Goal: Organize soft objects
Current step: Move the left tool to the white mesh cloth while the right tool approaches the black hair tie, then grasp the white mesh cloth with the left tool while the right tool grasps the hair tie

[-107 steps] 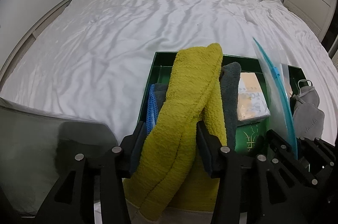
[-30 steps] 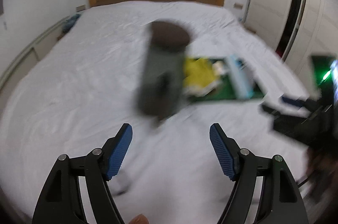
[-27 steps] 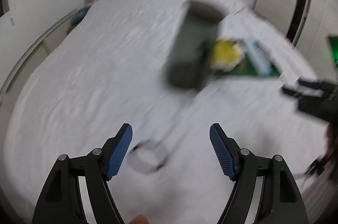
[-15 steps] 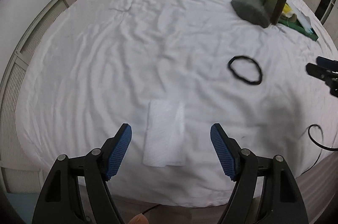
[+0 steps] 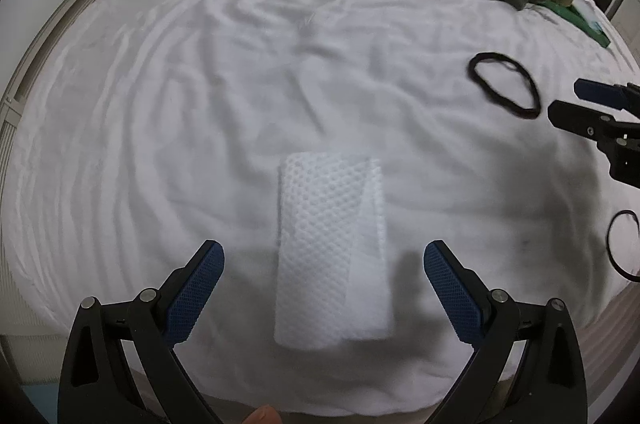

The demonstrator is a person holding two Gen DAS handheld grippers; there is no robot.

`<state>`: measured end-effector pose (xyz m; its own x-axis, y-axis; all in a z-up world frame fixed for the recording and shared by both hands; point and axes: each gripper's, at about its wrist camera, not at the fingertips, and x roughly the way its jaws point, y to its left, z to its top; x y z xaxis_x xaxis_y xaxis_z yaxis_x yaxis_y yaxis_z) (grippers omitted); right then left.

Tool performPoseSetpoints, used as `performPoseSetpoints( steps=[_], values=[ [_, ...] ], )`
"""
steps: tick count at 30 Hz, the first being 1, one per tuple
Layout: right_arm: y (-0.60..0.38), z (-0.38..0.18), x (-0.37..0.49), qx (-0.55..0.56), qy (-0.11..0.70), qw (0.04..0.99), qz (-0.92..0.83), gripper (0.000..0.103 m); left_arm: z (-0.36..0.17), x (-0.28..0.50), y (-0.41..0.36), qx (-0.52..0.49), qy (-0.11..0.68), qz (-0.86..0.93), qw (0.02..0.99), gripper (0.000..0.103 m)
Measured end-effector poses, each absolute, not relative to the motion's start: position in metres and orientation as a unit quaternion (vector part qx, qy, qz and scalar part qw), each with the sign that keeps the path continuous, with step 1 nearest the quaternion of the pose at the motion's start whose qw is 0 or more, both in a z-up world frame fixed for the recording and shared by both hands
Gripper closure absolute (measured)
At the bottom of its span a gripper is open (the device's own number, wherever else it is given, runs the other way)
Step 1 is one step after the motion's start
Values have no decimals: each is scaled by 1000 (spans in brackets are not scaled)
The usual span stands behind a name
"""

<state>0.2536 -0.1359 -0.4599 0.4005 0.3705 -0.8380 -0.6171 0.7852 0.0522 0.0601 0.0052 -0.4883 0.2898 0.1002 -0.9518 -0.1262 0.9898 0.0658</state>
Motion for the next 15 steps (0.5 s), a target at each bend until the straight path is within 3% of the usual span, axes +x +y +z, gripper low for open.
performPoseSetpoints(
  steps=[15],
  values=[
    [-79, -513, 302, -150, 474, 812, 305, 24, -519, 62, 15, -23, 608, 80, 789, 6]
  ],
)
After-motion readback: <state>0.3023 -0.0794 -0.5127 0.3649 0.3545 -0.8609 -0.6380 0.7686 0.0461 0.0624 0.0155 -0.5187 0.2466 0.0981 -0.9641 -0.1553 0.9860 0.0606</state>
